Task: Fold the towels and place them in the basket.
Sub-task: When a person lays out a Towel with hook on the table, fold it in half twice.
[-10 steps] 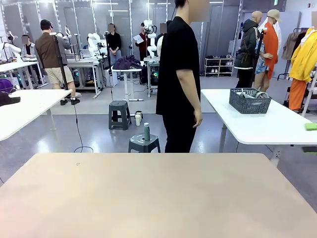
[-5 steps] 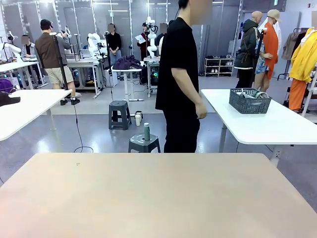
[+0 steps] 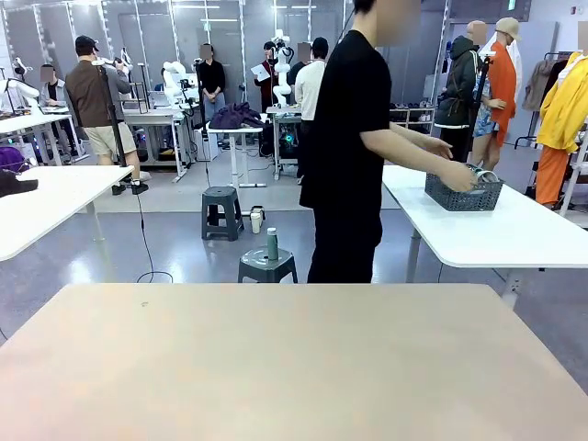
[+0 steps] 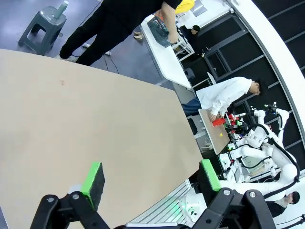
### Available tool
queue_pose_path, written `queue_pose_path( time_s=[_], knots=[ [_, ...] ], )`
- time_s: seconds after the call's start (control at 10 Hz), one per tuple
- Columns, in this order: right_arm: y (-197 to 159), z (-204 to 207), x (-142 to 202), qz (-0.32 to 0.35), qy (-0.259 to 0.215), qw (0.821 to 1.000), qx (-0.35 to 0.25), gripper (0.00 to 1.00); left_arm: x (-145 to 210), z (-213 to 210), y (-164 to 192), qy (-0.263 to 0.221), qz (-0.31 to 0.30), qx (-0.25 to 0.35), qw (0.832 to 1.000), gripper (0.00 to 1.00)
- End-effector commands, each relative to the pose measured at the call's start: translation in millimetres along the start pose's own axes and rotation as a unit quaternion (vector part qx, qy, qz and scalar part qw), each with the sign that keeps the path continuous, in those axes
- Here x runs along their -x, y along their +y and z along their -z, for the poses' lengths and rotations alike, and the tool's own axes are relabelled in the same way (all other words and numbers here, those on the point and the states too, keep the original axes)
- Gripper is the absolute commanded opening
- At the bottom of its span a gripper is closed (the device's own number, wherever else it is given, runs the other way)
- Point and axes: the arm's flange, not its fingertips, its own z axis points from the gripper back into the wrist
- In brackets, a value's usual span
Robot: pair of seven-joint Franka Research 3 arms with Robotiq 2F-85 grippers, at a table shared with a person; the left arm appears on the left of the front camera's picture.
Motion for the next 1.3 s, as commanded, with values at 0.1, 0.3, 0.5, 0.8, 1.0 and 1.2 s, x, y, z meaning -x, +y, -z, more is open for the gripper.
queue_pose_path(
  time_s=[0.1, 0.3, 0.5, 0.8, 1.0, 1.2],
  knots=[
    [-0.2, -0.6, -0.2, -0.001, -0.001, 1.0, -0.005, 1.0, 1.0, 0.1, 0.6, -0.003, 0.006, 0.009, 1.0, 1.0],
    [-0.2, -0.6, -0.2, -0.001, -0.001, 1.0, -0.005, 1.0, 1.0, 0.1, 0.6, -0.003, 0.006, 0.009, 1.0, 1.0],
    [-0.2, -0.6, -0.2, -0.001, -0.001, 1.0, -0.005, 1.0, 1.0, 0.1, 0.6, -0.003, 0.006, 0.009, 1.0, 1.0],
    [-0.2, -0.6, -0.2, -0.001, -0.001, 1.0, -0.005, 1.0, 1.0, 0.1, 0.6, -0.003, 0.006, 0.009, 1.0, 1.0],
    [-0.2, -0.6, -0.2, -0.001, -0.001, 1.0, -0.005, 1.0, 1.0, 0.1, 0.6, -0.003, 0.006, 0.009, 1.0, 1.0],
    [-0.2, -0.6, -0.2, -0.001, -0.001, 1.0, -0.005, 1.0, 1.0, 0.1, 0.6, -0.003, 0.006, 0.009, 1.0, 1.0]
  ],
)
